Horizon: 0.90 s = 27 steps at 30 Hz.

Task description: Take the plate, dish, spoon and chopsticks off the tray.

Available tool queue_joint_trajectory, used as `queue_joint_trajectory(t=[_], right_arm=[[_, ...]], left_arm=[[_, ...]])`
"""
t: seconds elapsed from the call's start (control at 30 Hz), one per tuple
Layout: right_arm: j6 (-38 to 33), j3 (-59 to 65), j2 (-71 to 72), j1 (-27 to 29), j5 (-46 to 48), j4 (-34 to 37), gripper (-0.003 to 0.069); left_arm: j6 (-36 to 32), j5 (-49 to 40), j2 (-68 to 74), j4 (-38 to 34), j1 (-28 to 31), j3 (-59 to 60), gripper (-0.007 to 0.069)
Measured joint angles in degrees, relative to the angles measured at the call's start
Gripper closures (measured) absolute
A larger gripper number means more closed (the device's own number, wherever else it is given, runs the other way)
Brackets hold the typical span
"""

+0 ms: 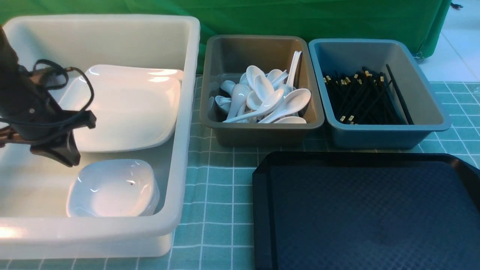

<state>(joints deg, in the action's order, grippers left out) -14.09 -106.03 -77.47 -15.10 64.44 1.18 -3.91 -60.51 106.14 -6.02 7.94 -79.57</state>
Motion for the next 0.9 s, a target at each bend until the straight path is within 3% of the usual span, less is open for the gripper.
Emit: queue_joint_trajectory(t=[0.33, 0.57, 0.77, 0.9], right_arm=[[0.0, 0.9, 1.0, 0.0, 0.1, 0.2, 0.0637], [1.0, 2.3, 1.4, 0.0, 0.2, 0.6, 0.0637], [3.1, 4.1, 7.3, 0.0, -0.7, -0.4, 0.0637], [6.6, 14.6, 20.1, 0.0, -10.6, -3.7, 0.0637]], left_arm=[[0.0, 10.9, 4.9, 0.1, 0.0, -4.6, 0.0616], [-2.4, -7.0, 2.4, -2.1, 0.0, -8.6, 0.0615], [-8.9, -6.0, -13.4, -11.8, 0.0, -7.9, 0.0615], [-14.8, -0.9, -31.1, -21.2, -0.9, -1.8, 0.0615]])
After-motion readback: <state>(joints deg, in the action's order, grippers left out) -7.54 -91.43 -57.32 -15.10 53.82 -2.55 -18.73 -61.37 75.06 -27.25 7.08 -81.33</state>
